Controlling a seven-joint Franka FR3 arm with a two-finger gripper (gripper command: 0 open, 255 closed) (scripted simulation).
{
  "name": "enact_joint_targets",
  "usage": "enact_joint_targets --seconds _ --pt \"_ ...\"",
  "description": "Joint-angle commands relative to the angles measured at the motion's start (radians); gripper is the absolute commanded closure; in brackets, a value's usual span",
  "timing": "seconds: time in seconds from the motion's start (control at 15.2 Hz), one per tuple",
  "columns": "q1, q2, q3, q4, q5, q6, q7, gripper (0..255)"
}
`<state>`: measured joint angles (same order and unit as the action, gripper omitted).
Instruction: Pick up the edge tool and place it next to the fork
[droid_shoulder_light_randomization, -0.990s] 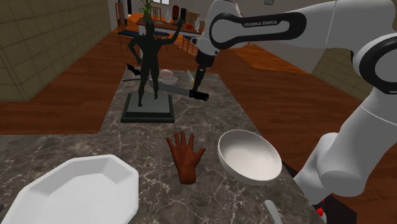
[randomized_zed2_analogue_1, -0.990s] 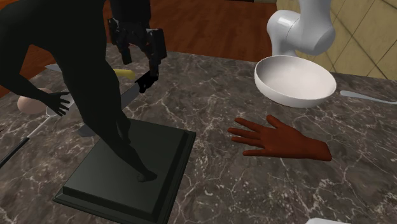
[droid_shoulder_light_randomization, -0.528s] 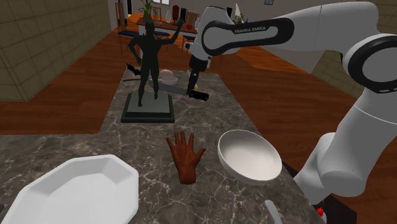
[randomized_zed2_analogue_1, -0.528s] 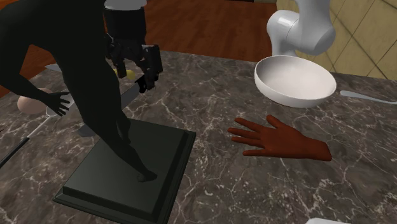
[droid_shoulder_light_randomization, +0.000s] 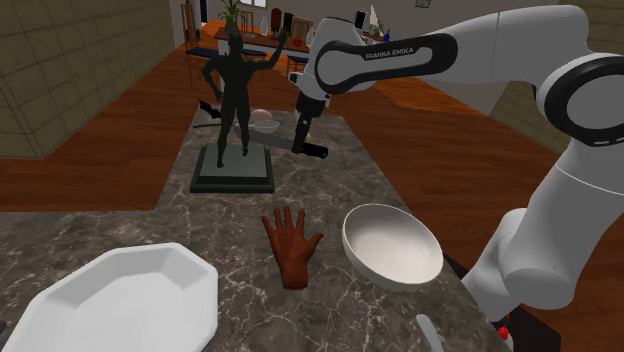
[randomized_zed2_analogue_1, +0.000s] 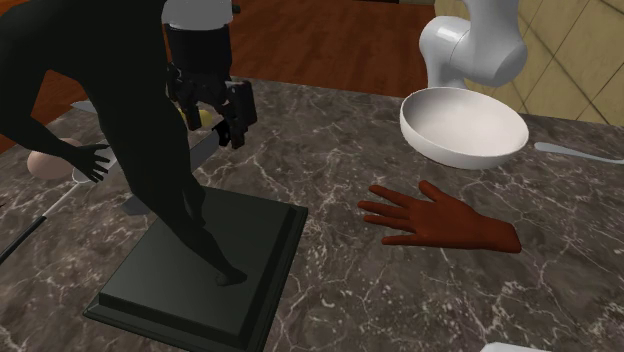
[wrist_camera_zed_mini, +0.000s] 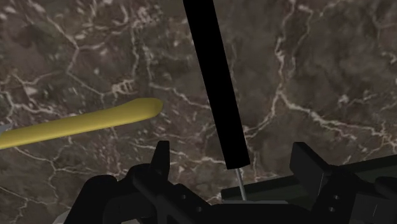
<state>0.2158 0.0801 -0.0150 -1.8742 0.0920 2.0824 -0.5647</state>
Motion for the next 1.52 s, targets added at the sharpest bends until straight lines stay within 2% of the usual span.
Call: enact_joint_targets --seconds 0.0,0.07,0.66,1.45 --pt "0.000 0.000 0.000 0.000 0.000 0.000 0.000 0" --pt "0.000 0.000 0.000 0.000 0.000 0.000 0.000 255" --pt "0.000 0.000 0.000 0.000 0.000 0.000 0.000 255" --pt "-0.001 -0.019 -0.001 0.138 -0.006 -0.156 0.013 255"
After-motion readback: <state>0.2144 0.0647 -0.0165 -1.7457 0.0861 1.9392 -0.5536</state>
